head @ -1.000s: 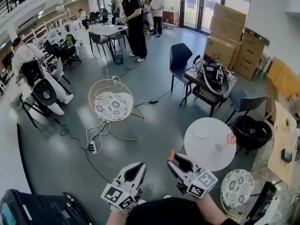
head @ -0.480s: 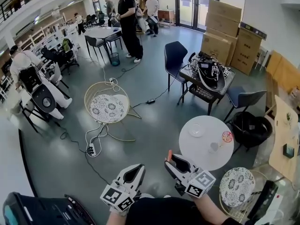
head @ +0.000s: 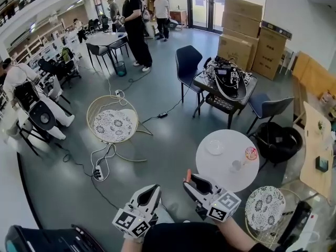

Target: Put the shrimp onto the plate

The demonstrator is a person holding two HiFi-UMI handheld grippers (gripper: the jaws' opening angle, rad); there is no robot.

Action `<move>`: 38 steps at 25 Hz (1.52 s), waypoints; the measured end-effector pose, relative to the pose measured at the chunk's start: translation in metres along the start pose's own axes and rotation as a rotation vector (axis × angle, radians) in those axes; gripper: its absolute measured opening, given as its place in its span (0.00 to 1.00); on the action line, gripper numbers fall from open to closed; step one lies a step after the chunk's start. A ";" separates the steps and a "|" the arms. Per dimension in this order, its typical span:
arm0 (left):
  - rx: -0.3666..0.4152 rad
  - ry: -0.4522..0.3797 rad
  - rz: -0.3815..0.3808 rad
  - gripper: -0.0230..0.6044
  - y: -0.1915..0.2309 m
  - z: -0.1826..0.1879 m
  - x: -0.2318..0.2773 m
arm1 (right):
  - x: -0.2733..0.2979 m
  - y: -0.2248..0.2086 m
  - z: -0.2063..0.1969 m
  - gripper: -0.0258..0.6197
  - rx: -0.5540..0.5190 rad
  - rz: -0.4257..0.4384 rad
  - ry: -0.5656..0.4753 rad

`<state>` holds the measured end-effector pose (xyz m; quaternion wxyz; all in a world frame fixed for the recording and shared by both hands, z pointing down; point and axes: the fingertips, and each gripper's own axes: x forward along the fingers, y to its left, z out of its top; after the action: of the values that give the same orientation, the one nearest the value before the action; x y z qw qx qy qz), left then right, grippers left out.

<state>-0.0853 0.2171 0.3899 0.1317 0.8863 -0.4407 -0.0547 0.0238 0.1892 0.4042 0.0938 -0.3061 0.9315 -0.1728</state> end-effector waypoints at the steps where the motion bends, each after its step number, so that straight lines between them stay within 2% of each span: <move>1: -0.002 0.001 -0.004 0.05 0.004 0.000 0.003 | 0.003 -0.004 0.000 0.28 0.001 -0.006 0.000; 17: -0.016 0.033 -0.076 0.05 0.114 0.030 0.076 | 0.102 -0.068 0.013 0.28 0.011 -0.096 -0.005; 32: -0.047 0.083 -0.142 0.05 0.232 0.054 0.118 | 0.218 -0.108 0.010 0.28 0.034 -0.180 -0.003; 38: -0.066 0.092 -0.183 0.05 0.267 0.058 0.130 | 0.260 -0.118 0.009 0.28 0.026 -0.203 0.004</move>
<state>-0.2234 -0.0507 0.4118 0.1753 0.9197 -0.3491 -0.0402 -0.1174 -0.0587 0.4223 0.0780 -0.3975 0.8935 -0.1939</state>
